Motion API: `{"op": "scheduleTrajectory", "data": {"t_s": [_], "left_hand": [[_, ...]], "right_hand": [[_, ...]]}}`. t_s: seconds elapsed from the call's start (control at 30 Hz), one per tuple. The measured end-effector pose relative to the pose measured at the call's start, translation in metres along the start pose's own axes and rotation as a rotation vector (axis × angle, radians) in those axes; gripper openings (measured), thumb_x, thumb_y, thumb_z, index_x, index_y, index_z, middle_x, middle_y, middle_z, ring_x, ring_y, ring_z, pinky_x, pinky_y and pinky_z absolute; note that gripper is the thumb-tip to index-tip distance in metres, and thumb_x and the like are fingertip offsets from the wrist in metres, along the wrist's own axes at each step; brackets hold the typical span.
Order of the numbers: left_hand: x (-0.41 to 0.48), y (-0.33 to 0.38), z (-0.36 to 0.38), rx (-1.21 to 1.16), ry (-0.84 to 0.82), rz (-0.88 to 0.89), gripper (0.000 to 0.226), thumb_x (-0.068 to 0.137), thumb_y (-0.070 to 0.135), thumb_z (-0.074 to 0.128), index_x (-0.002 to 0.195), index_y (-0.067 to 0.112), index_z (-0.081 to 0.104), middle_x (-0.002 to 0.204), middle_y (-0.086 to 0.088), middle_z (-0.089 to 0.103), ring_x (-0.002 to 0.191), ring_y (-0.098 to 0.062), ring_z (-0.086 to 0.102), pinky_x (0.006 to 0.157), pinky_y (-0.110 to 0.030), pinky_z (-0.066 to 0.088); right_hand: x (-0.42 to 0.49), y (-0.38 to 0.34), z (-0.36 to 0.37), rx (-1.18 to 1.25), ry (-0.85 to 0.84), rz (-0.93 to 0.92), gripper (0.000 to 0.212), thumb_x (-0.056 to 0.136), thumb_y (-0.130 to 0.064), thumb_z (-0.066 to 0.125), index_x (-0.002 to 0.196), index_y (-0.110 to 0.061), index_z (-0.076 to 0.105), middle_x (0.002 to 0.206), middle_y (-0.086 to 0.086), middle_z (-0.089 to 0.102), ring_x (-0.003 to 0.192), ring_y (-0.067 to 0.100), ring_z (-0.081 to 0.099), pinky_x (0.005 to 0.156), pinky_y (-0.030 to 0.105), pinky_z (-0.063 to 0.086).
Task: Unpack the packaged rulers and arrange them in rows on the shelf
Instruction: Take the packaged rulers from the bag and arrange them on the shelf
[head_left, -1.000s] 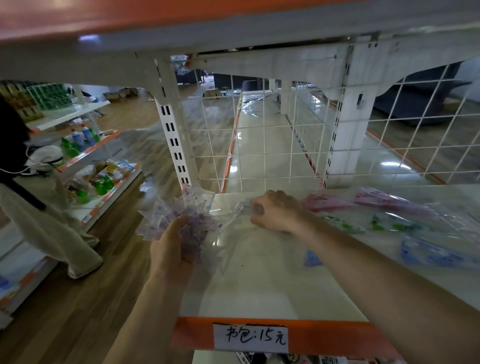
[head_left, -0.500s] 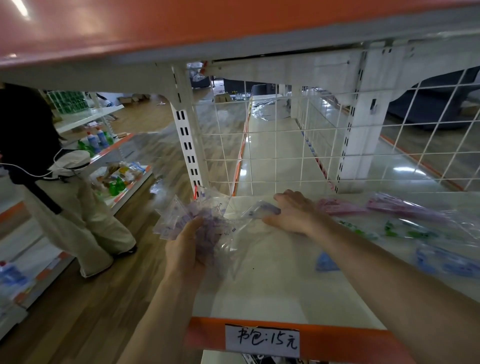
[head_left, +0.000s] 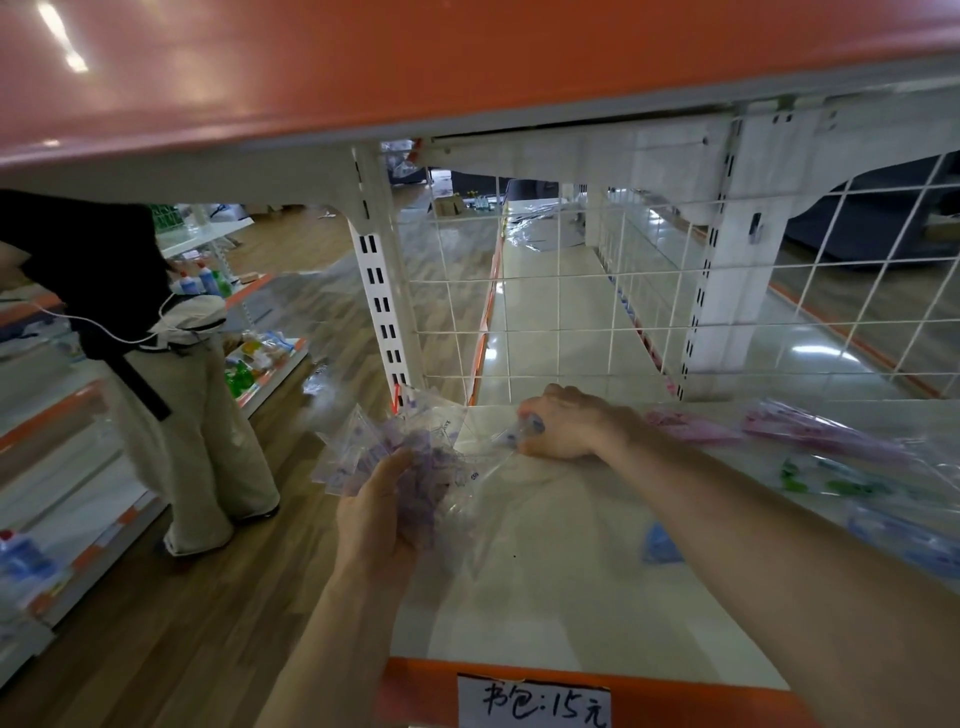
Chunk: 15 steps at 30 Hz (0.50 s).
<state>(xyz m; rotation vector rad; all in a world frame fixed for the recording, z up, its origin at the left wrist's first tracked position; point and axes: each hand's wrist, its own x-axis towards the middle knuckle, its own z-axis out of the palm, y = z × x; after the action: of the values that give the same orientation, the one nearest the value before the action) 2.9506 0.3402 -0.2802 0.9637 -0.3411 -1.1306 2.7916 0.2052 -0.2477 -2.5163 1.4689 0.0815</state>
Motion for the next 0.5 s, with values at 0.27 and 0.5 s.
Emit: {"op": "scheduleTrajectory", "data": {"t_s": [0.27,0.5], "left_hand": [[0.0,0.005,-0.001,0.001,-0.044,-0.014,0.053,0.072,0.016,0.072,0.119,-0.005,0.057,0.083,-0.017,0.062,0.058,-0.021,0.061,0.047,-0.026,0.053],[0.001,0.006,-0.002,-0.064,-0.101,-0.059,0.048,0.079,0.015,0.061,0.123,-0.002,0.057,0.103,-0.021,0.061,0.077,-0.026,0.064,0.065,-0.033,0.058]], "right_hand": [[-0.012,0.012,0.0,-0.073,0.035,0.019,0.035,0.093,-0.042,0.048,0.119,-0.019,0.054,0.126,0.01,0.051,0.111,0.028,0.053,0.089,0.036,0.044],[-0.056,-0.022,-0.015,0.94,-0.046,-0.118,0.017,0.093,-0.023,0.058,0.089,-0.008,0.066,0.08,0.003,0.071,0.067,0.008,0.066,0.057,0.02,0.05]]}}
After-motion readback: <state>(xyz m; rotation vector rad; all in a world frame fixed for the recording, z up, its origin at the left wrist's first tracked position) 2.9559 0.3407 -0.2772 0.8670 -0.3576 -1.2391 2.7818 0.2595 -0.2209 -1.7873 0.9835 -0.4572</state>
